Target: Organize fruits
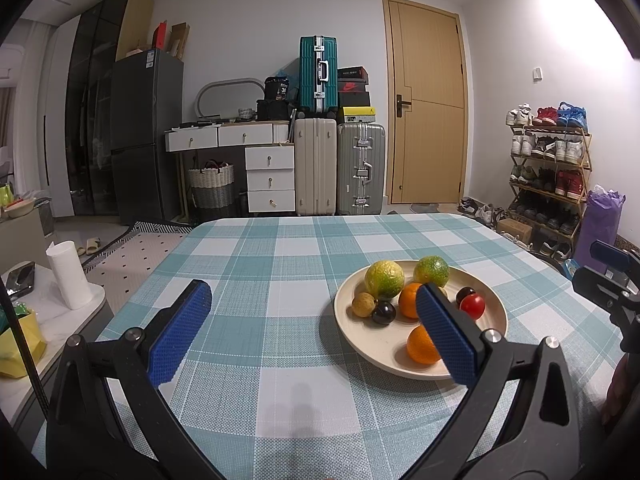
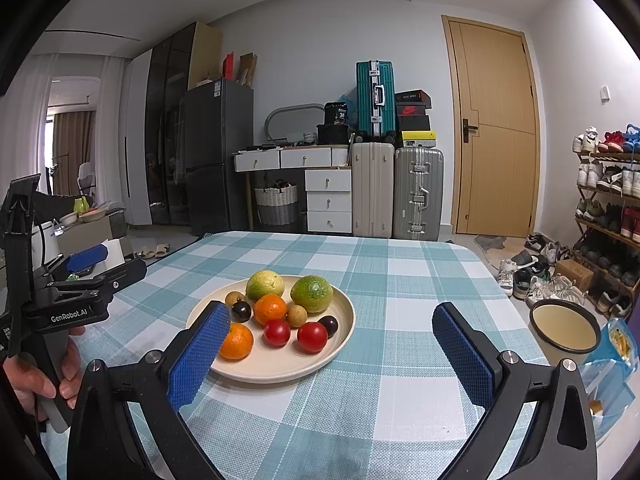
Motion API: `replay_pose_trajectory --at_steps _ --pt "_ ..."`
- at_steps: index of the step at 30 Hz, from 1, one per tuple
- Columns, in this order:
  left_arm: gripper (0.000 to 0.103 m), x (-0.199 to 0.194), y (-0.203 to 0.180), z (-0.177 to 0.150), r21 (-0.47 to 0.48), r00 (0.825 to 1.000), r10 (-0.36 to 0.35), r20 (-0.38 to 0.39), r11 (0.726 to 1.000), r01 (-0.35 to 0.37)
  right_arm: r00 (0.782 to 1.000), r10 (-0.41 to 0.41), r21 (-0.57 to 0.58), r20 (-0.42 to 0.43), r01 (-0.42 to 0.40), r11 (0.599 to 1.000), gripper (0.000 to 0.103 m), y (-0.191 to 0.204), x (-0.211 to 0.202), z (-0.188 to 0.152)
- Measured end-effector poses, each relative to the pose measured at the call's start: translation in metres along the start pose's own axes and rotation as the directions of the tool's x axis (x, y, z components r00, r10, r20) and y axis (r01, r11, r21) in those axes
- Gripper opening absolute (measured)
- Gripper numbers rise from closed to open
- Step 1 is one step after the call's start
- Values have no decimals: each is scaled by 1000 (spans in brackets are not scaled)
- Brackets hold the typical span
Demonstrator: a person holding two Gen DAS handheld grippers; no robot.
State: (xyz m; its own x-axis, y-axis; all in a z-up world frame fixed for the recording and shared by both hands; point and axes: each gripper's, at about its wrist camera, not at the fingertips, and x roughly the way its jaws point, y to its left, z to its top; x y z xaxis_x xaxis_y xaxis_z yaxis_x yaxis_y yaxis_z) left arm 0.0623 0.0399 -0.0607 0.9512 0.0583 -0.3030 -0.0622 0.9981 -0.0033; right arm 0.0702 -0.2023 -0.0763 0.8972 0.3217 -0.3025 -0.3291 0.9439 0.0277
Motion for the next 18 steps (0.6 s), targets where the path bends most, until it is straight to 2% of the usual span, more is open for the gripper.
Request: replay_pose_trajectory --at_steps 18 --pt "102 1 0 0 0 1000 0 -1 1000 0 1000 8 -11 1 -8 1000 103 2 -7 3"
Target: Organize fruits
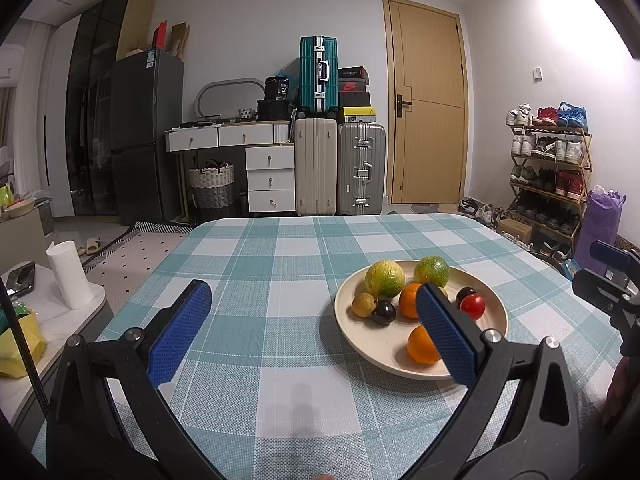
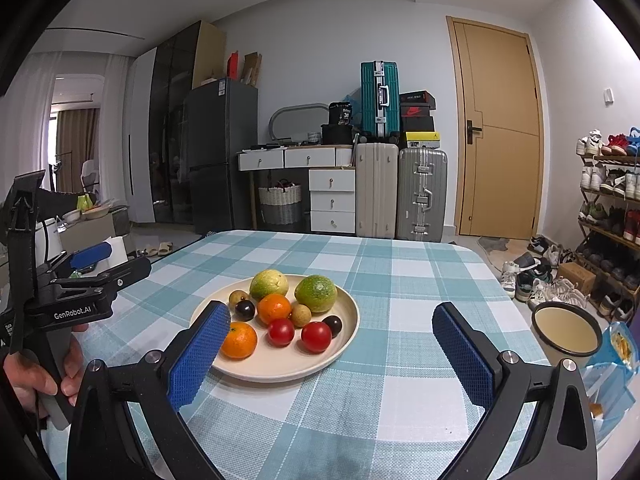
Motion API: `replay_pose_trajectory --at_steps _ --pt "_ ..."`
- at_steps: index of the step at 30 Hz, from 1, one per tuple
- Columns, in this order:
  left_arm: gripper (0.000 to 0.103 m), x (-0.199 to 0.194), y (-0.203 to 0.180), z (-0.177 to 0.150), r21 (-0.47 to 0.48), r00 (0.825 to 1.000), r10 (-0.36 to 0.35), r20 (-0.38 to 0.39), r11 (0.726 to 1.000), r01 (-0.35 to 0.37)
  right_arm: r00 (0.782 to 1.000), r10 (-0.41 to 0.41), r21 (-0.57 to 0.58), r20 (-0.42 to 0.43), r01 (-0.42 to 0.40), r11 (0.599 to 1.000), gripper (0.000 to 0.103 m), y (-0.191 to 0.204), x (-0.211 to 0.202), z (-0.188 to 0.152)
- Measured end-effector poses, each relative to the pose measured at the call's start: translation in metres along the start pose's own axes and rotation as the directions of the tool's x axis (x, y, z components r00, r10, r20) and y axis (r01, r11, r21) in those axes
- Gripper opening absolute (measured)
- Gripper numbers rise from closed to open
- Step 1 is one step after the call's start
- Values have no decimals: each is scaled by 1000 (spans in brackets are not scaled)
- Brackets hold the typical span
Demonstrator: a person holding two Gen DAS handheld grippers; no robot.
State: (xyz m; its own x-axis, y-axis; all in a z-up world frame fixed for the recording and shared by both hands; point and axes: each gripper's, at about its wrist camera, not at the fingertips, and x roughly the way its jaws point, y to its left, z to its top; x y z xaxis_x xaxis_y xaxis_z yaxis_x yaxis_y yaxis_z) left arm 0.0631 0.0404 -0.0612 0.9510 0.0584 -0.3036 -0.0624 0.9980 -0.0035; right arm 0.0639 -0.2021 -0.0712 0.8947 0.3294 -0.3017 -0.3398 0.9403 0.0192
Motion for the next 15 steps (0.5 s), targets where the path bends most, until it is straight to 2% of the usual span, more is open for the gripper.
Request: replay_pose_trajectory --at_steps 15 --pt "102 0 0 0 -1 1000 -1 -1 1000 1 1000 1 1 0 -1 1000 103 0 1 -1"
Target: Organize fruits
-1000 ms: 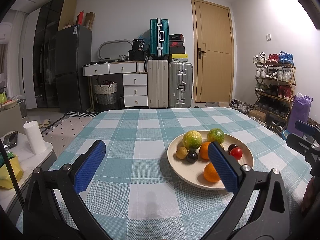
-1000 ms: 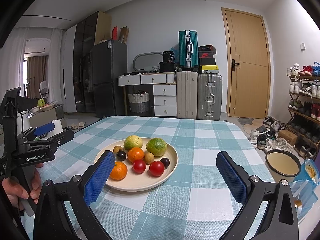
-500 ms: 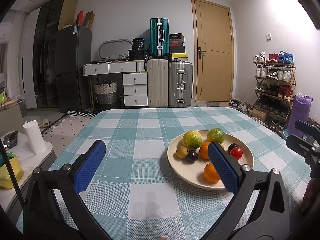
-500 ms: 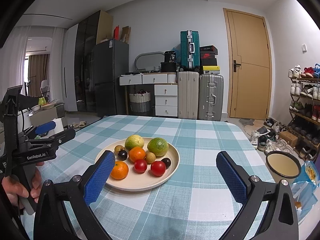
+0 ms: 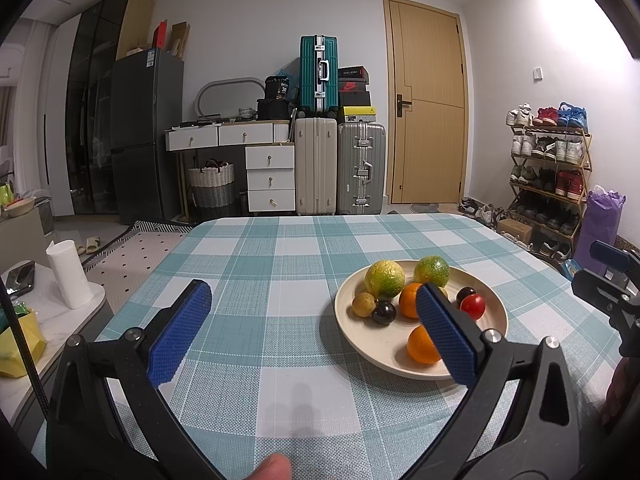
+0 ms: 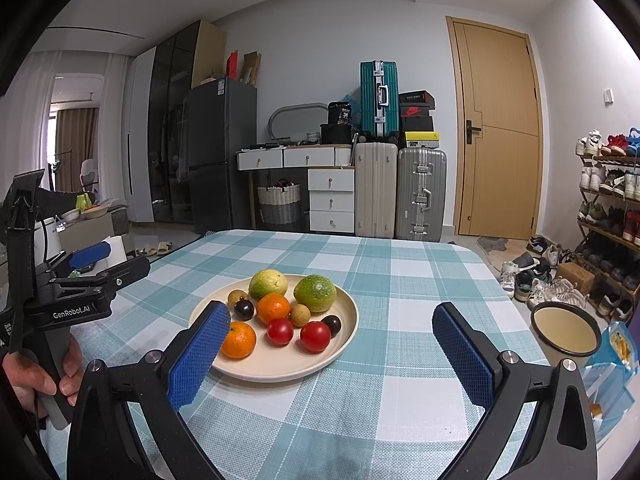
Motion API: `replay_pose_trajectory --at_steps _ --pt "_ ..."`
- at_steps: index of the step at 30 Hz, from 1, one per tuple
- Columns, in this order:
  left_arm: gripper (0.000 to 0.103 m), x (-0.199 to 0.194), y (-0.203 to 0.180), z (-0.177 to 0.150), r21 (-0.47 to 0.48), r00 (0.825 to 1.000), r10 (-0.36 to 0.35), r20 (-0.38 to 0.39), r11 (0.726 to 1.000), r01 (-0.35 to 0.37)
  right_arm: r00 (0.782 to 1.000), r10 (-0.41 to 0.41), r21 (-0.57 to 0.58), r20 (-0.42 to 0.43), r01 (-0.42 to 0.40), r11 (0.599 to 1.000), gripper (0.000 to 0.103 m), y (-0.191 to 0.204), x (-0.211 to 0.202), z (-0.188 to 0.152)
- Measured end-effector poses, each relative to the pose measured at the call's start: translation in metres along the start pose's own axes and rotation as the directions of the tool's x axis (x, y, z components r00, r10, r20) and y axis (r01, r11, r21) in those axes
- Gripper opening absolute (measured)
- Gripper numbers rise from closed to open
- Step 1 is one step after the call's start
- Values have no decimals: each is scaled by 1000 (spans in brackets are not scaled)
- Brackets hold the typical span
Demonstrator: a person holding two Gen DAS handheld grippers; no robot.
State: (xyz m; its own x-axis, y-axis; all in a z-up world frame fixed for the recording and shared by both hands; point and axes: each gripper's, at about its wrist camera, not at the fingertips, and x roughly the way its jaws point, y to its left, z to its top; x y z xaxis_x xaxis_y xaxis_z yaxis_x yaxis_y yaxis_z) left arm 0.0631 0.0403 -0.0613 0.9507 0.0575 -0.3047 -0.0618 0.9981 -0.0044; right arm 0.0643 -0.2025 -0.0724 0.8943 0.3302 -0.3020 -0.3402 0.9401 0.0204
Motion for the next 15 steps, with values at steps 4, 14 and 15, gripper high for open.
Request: replay_pose_trajectory --at_steps 4,14,15 --pt "102 0 0 0 0 1000 -1 0 1000 1 1000 -4 3 -1 4 1000 103 0 1 0" --pt "102 0 0 0 0 1000 -3 -3 1000 3 1000 -4 2 -1 4 1000 103 0 1 0" --pt "102 0 0 -1 -2 1000 1 -5 1000 -1 1000 -4 2 -1 4 1000 103 0 1 0"
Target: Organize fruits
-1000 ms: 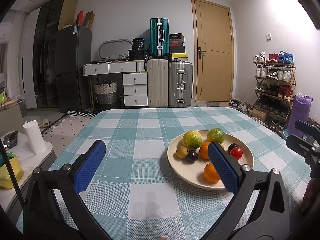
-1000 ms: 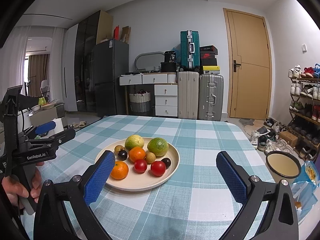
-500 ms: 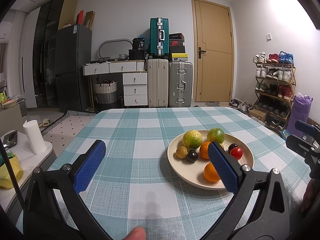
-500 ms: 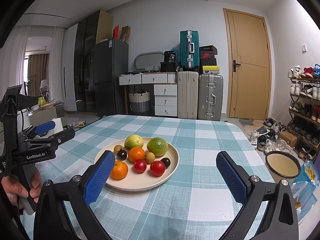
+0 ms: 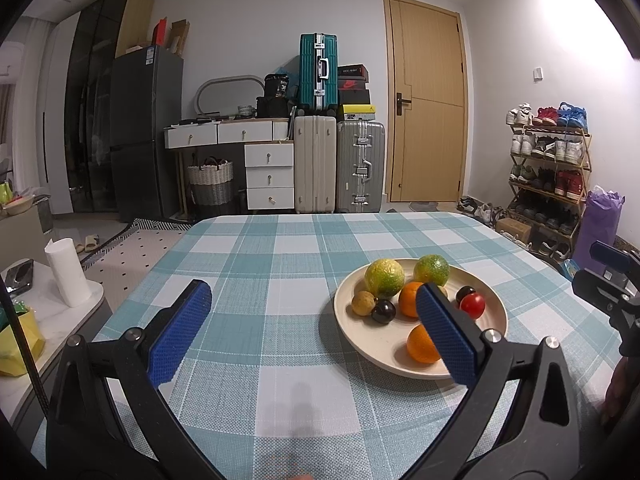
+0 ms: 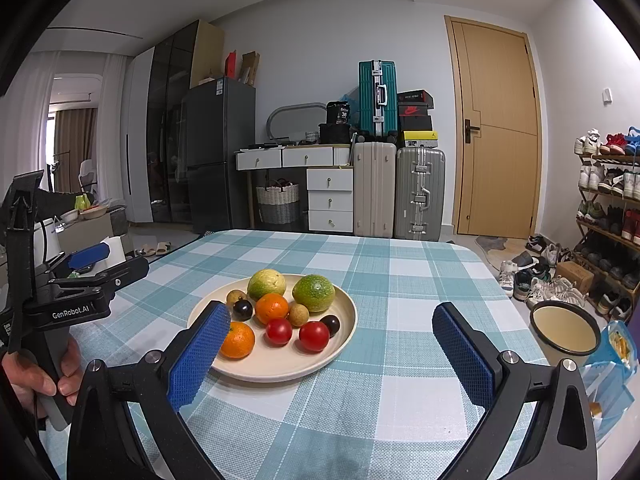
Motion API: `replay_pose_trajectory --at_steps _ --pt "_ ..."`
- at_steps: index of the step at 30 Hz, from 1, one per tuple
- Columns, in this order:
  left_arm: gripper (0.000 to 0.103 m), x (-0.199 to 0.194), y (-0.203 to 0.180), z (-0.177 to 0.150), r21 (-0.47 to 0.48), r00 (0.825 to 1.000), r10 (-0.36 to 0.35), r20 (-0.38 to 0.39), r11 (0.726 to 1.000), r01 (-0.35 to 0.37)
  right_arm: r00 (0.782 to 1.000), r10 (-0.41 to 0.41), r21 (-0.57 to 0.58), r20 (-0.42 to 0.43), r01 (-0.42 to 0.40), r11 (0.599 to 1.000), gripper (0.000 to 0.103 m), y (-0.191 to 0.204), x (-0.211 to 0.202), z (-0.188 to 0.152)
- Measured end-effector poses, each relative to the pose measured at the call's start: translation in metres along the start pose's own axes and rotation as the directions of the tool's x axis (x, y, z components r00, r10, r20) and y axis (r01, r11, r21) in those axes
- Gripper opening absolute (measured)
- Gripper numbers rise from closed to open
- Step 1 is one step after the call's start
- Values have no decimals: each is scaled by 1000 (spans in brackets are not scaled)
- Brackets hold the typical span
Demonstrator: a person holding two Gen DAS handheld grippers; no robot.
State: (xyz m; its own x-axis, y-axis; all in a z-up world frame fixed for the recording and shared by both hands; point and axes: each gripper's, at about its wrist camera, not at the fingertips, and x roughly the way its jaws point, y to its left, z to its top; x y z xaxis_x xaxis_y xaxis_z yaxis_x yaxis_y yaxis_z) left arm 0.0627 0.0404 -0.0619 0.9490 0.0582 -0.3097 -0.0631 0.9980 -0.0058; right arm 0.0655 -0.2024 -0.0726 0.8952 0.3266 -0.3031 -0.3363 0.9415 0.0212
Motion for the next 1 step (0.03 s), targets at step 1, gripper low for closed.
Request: replay_pose_trajectory --at_steps 1 --pt "102 1 1 0 -4 1000 6 -4 1000 -6 1000 0 0 0 0 1000 103 0 0 0"
